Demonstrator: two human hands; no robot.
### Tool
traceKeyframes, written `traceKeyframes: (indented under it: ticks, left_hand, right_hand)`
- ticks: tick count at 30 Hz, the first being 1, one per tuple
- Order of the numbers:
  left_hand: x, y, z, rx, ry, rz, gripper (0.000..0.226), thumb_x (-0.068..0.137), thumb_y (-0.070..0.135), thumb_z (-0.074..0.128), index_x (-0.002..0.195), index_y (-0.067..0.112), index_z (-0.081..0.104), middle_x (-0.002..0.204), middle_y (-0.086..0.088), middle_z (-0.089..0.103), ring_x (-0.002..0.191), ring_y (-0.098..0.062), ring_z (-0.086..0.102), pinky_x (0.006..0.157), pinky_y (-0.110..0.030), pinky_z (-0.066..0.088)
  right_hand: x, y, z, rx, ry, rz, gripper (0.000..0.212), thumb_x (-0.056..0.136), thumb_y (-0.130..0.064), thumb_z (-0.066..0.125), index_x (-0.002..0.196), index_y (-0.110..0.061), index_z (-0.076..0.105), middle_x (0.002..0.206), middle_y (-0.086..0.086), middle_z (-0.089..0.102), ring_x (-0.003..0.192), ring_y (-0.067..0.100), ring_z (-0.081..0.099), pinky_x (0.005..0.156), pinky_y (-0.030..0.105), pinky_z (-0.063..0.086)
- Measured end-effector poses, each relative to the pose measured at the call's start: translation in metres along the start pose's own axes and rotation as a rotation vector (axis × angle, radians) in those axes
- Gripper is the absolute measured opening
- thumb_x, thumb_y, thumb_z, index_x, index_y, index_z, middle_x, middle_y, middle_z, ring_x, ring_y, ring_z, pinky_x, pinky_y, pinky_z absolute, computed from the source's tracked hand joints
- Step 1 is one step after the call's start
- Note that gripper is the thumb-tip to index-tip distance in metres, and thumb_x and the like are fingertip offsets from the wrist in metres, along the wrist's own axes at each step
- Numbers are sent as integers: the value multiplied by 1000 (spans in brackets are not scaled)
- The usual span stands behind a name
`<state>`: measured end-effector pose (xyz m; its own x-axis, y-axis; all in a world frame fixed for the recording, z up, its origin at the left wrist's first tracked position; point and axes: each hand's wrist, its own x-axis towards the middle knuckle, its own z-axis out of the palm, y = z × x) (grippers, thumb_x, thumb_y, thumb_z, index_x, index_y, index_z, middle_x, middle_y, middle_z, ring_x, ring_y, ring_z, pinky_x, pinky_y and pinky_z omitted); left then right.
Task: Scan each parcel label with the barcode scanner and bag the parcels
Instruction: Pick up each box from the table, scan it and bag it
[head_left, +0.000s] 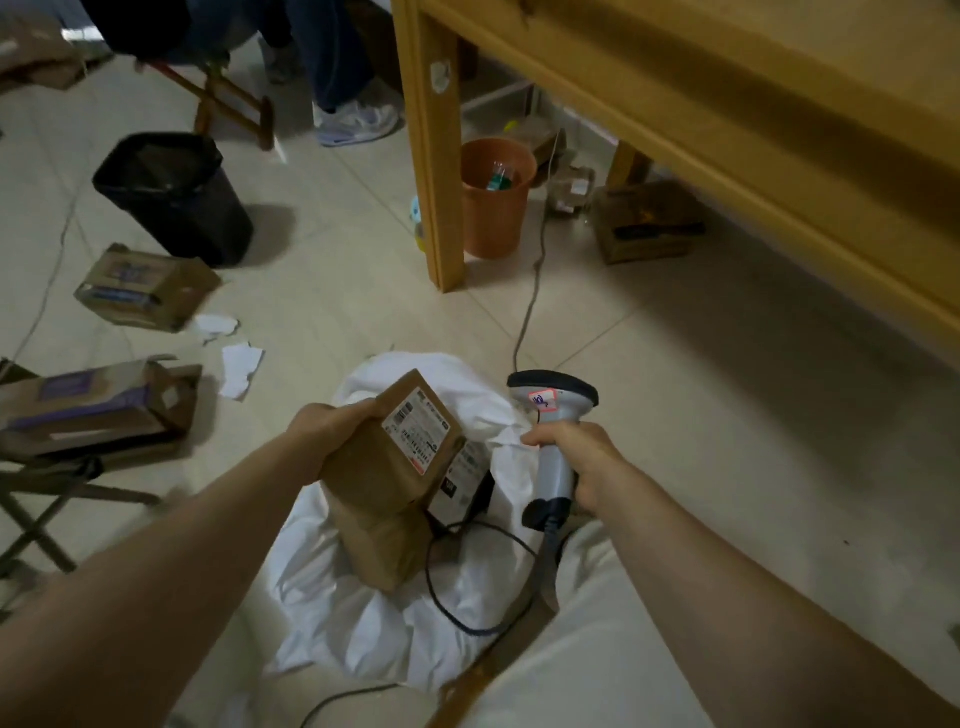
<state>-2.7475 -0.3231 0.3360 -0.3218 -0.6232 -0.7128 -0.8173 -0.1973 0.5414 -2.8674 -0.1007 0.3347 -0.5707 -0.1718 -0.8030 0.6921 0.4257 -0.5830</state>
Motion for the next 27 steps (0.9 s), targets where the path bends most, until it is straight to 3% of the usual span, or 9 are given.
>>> traceKeyframes:
  ticks: [2, 4, 8, 12, 15, 17, 22, 25, 27]
  left_hand:
    - [7, 3, 6, 5, -39, -12, 81, 67, 58, 77, 123, 4, 56, 118, -17, 61, 106, -35, 59, 94, -48, 51]
    - [18, 3, 12, 13, -26, -23, 80, 69, 56, 77, 125, 4, 55, 121, -17, 59, 108, -34, 58, 95, -48, 50]
    - [34, 4, 17, 10, -15, -43, 79, 70, 55, 77, 126, 6, 54, 122, -15, 58, 107, -31, 57, 87, -42, 51]
    - [39, 3, 19, -11, -32, -70, 71, 75, 51, 74, 126, 6, 53, 118, -12, 57, 97, -26, 55, 75, -36, 47]
    - [40, 1, 19, -25, -48, -97, 62, 77, 47, 73, 121, 6, 53, 98, -7, 57, 78, -19, 53, 58, -29, 43]
    - [38, 0, 19, -21, -61, -115, 62, 77, 48, 73, 119, 8, 53, 90, -4, 56, 75, -18, 53, 54, -28, 42]
    - [38, -3, 20, 68, -88, -105, 59, 76, 44, 75, 119, 8, 58, 96, -5, 60, 79, -19, 57, 60, -28, 45]
    - [38, 1, 23, 140, -83, -84, 63, 73, 45, 78, 121, 8, 59, 114, -7, 60, 96, -24, 57, 76, -33, 46]
    - [39, 3, 27, 155, -87, -70, 65, 71, 46, 79, 120, 8, 59, 118, -9, 61, 99, -25, 58, 76, -32, 48]
  right_hand:
    - [20, -1, 9, -53, -34, 51, 62, 75, -13, 73, 130, 2, 48, 124, 22, 56, 111, 37, 56, 98, 46, 46]
    - [38, 1, 16, -84, -67, 71, 60, 85, -12, 66, 138, 2, 41, 135, 21, 48, 116, 33, 50, 99, 40, 42]
    - [67, 8, 21, -123, -45, 77, 45, 82, -11, 69, 122, 1, 51, 112, 17, 55, 96, 32, 54, 91, 41, 46]
    - [89, 12, 26, -192, -27, 43, 34, 73, -10, 75, 102, -5, 58, 91, 13, 61, 73, 25, 56, 70, 34, 48]
    - [99, 14, 27, -266, -54, 79, 38, 74, -10, 75, 108, -3, 58, 101, 17, 62, 80, 28, 57, 77, 37, 50]
    - [104, 13, 27, -294, -69, 109, 42, 78, -10, 73, 115, -1, 55, 110, 19, 60, 89, 31, 56, 81, 37, 48]
    - [104, -7, 32, -309, 33, 48, 51, 80, -12, 73, 125, 2, 53, 123, 20, 58, 111, 36, 57, 91, 40, 47]
    - [97, -25, 35, -189, 23, -91, 41, 73, -12, 77, 110, -3, 61, 108, 17, 65, 95, 32, 63, 86, 39, 53]
    - [88, -37, 37, -119, -32, -168, 21, 73, -10, 76, 90, -10, 63, 93, 11, 67, 81, 26, 64, 76, 34, 53]
